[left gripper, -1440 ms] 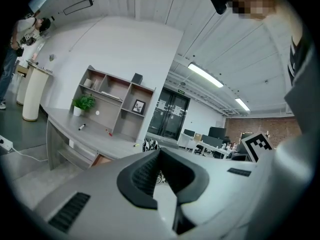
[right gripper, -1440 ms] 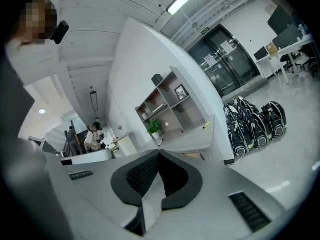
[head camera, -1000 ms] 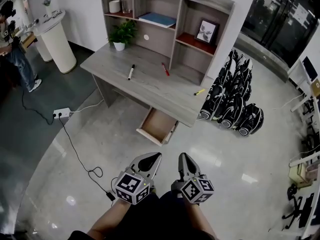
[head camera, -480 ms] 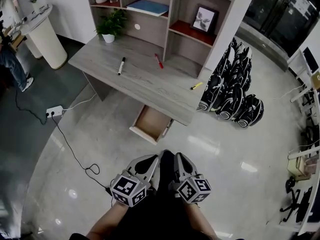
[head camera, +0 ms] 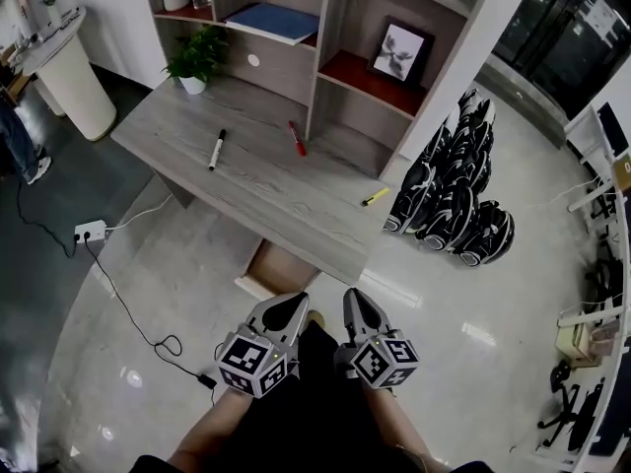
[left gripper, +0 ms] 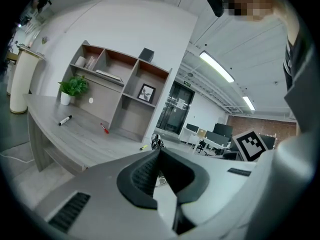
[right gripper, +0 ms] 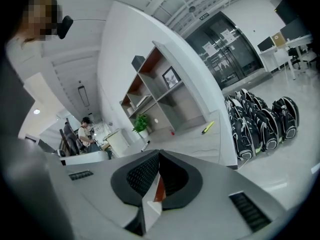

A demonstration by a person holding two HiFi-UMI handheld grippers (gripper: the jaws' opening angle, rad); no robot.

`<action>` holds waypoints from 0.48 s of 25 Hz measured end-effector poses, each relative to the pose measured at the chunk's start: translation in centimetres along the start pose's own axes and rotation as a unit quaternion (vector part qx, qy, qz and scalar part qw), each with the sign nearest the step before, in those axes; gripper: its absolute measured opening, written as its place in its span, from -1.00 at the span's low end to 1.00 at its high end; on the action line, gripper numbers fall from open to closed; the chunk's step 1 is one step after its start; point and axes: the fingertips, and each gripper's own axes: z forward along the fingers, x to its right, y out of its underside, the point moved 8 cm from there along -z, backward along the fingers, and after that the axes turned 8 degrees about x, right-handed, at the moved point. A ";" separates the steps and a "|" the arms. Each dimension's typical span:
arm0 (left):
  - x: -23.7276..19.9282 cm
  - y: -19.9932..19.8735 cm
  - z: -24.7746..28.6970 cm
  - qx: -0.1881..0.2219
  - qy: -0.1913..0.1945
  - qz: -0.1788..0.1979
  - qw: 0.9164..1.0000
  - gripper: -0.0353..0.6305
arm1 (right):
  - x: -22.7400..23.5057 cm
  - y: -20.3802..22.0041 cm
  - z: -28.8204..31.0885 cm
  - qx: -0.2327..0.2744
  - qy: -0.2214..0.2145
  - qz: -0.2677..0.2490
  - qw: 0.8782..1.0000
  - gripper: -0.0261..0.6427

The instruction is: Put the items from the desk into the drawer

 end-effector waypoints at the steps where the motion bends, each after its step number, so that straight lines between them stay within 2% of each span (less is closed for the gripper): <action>1: -0.3 -0.2 0.8 0.001 0.000 -0.003 1.000 -0.82 | 0.4 -0.3 0.7 -0.004 -0.001 0.001 1.000 -0.91; 8: -2.0 -0.8 5.6 -0.007 -0.010 -0.016 1.000 -0.83 | 4.0 -2.5 5.1 -0.027 -0.013 -0.015 0.999 -0.91; 12: -3.1 -1.4 7.8 -0.016 -0.019 -0.028 0.999 -0.82 | 5.9 -3.8 8.6 -0.068 -0.054 -0.072 0.994 -0.91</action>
